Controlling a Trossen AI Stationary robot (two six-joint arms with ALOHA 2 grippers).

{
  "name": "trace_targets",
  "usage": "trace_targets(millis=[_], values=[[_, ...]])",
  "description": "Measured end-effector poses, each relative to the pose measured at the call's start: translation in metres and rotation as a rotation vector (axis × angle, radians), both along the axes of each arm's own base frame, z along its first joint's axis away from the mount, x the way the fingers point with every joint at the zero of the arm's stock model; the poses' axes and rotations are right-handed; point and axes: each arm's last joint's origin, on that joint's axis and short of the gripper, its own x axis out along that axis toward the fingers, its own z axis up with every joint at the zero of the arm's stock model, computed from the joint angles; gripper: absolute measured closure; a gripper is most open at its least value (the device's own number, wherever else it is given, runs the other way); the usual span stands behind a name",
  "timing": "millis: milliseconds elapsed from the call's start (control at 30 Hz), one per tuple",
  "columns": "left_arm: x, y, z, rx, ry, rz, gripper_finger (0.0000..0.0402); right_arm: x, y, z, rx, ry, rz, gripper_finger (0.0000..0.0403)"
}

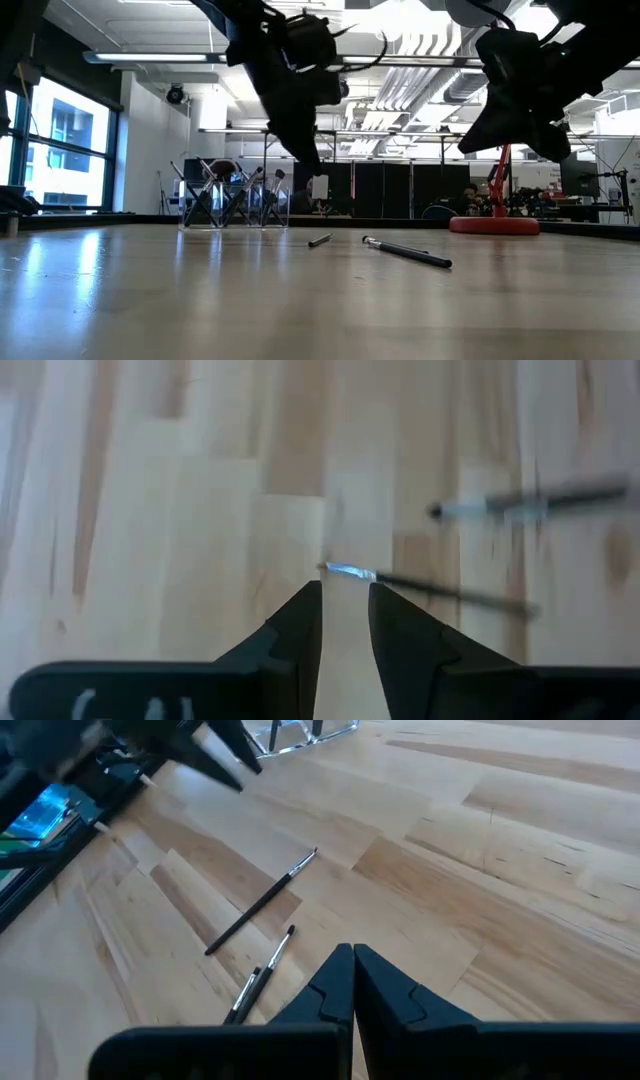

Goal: Put items in baskets/containers
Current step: Put the liner brush into the transparent organizer

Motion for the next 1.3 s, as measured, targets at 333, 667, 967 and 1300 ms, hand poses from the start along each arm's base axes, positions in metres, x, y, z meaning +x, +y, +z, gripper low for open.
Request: trace_targets(millis=[333,667,967,1300], values=[[0.007,-0.044,-0.001,0.519,0.072,-0.614,0.0319,0.0,0.0,0.0,0.02,-0.009,-0.013,0.0402],[0.019,-0.041,-0.025,0.74,0.124,-0.955,0.0319,0.001,0.001,0.0,0.052,-0.017,0.0,0.0402],[0.023,-0.042,-0.045,0.767,0.174,-1.044,0.0319,0.001,0.001,0.0,0.059,-0.019,-0.004,0.0402],[0.035,-0.04,-0.066,0.802,0.155,-1.097,0.0319,0.002,0.002,-0.004,0.06,0.001,-0.007,0.0402]])
